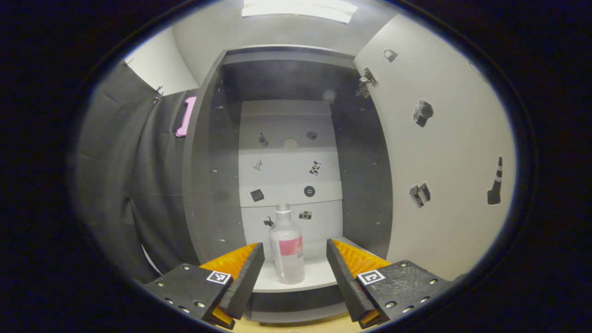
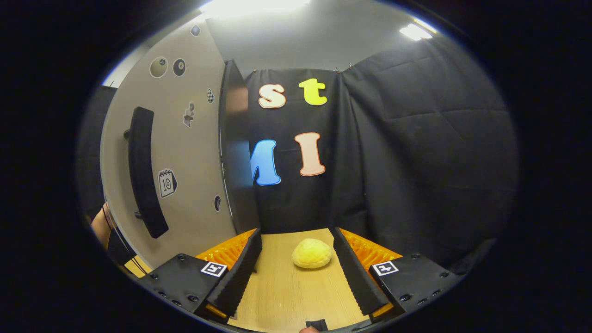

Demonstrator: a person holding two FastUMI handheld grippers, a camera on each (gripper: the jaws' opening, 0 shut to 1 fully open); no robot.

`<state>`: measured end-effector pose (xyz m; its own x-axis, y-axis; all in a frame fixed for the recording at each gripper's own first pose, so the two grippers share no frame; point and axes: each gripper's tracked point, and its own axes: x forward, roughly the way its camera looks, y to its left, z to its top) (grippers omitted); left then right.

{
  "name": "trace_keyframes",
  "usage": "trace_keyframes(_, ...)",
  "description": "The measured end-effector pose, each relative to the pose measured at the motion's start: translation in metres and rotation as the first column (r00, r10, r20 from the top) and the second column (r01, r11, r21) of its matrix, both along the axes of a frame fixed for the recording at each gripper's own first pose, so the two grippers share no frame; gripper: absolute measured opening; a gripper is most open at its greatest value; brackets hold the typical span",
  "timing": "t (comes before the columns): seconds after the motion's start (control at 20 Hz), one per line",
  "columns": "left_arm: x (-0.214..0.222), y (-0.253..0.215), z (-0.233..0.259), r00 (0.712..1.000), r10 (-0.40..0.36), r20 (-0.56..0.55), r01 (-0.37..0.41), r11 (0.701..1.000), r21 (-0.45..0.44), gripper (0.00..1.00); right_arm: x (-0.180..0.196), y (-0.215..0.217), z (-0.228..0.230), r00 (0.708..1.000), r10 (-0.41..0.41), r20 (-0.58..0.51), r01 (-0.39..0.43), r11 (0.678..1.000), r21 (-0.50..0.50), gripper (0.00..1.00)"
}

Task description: Open the cabinet door with the right hand, grasp the bottle in the cabinet with the left hand and place it on the coaster, then close the cabinet door with the right hand.

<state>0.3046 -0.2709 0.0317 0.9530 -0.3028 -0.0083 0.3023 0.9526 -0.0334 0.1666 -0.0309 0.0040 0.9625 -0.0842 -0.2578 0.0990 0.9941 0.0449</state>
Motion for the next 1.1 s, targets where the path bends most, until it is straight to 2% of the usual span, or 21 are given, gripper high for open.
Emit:
trace_keyframes(0.1,0.020,-0.001,-0.009,1.000,-0.009,-0.017,0.009,1.000,-0.016,0.81,0.002,-0.005,-0.006,0.999,-0.034,-0.017,0.034,0.999,0.000,0.98)
trace_keyframes(0.2,0.039,-0.003,-0.018,0.999,-0.017,-0.036,0.016,0.999,-0.032,0.83,0.005,-0.008,-0.013,0.998,-0.062,-0.031,0.063,0.998,0.006,0.98)
trace_keyframes(0.6,0.095,-0.009,-0.057,0.996,-0.041,-0.076,0.039,0.999,-0.019,0.81,0.019,-0.010,-0.023,0.991,-0.123,-0.047,0.124,0.992,0.008,0.98)
trace_keyframes(0.65,0.099,-0.011,-0.058,0.996,-0.044,-0.077,0.044,0.999,-0.012,0.83,0.020,-0.009,-0.023,0.991,-0.122,-0.050,0.123,0.992,0.016,0.98)
trace_keyframes(0.7,0.102,-0.012,-0.059,0.996,-0.048,-0.075,0.047,0.999,-0.005,0.81,0.021,-0.007,-0.024,0.991,-0.120,-0.054,0.122,0.992,0.022,0.98)
trace_keyframes(0.75,0.105,-0.013,-0.059,0.996,-0.049,-0.074,0.050,0.999,0.003,0.86,0.022,-0.006,-0.024,0.991,-0.120,-0.055,0.122,0.992,0.024,0.98)
trace_keyframes(0.8,0.108,-0.013,-0.059,0.997,-0.047,-0.069,0.048,0.999,0.008,0.81,0.024,-0.007,-0.025,0.991,-0.120,-0.056,0.121,0.992,0.022,0.98)
trace_keyframes(0.9,0.107,-0.009,-0.057,0.997,-0.036,-0.065,0.037,0.999,0.014,0.83,0.024,-0.005,-0.027,0.992,-0.115,-0.059,0.116,0.993,0.015,0.98)
trace_keyframes(1.0,0.103,-0.005,-0.055,0.997,-0.028,-0.065,0.028,1.000,-0.002,0.75,0.024,-0.005,-0.026,0.992,-0.112,-0.059,0.113,0.994,0.007,0.98)
trace_keyframes(1.1,0.092,0.003,-0.049,0.998,-0.028,-0.062,0.026,0.999,-0.032,0.75,0.024,-0.006,-0.023,0.993,-0.108,-0.050,0.109,0.994,0.003,0.98)
